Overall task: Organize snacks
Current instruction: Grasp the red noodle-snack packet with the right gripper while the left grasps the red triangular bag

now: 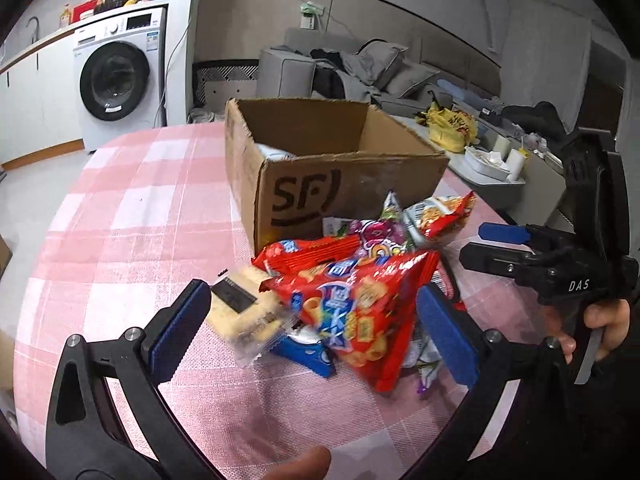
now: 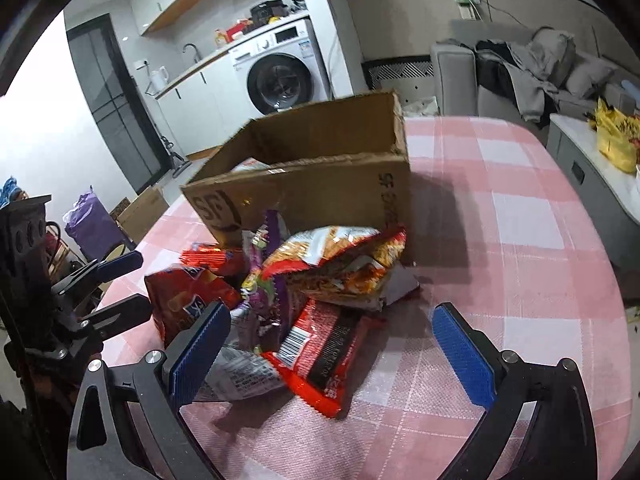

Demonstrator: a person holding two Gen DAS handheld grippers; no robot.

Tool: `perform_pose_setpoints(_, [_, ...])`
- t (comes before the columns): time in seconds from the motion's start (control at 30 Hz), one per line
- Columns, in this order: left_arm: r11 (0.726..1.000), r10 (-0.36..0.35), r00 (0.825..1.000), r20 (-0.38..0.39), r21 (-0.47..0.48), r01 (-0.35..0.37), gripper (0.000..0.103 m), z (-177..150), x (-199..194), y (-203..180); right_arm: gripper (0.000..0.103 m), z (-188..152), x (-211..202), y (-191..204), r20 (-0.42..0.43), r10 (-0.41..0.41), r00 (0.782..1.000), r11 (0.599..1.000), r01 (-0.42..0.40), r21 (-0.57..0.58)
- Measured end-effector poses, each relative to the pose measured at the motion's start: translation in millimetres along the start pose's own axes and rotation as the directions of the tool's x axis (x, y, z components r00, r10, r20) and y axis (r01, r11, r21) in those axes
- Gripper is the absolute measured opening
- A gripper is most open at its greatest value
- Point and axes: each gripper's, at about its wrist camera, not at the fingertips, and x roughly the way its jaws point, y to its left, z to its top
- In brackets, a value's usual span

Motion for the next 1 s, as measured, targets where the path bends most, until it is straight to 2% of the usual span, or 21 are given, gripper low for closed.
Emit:
perform_pose_setpoints(0.3, [0.999,-0.034,0.999,-0.034,-0.009,0.033,0.102,-5.5,17.4,-6.2,0.103,-6.0,25.3,-7.4,-0.064,-0.042,0.997,0.999,0.043,0.023])
perform_pose_setpoints(0.4, [1.0,-0.005,0.999,-0.043,-0.008,0.005,0.102,-7.1,24.2,-6.3,0.103,-8.2,30.5,-6.2,-0.077,-0.058,0.995,0.998,0.059,0.01])
perform_pose_setpoints(0.6, [0.999,-0.002,0.999,-0.044,-0.036,0.0,0.102,-7.4,27.7,0.9,0.103,-13.5,35.3,-5.8,-0.096,-0.095,0.991,0.995,0.094,-0.018])
perform_pose_setpoints(0.77, [0.999,-0.008,0.998,-0.064,-0.043,0.006,0.102,-10.0,33.2,-1.4,0.103,-16.4,38.7,-8.6,-0.109,-0.069,0.992,0.997,0.071,0.011])
perform_pose_setpoints(1.0, [0.999,0.026,0.998,-0.051,-0.027,-0.028,0.102,-9.6,34.0,-6.1,0.103,-18.8,45.3,-3.0,-0.112,-0.151,0.982,0.989,0.149,-0.023])
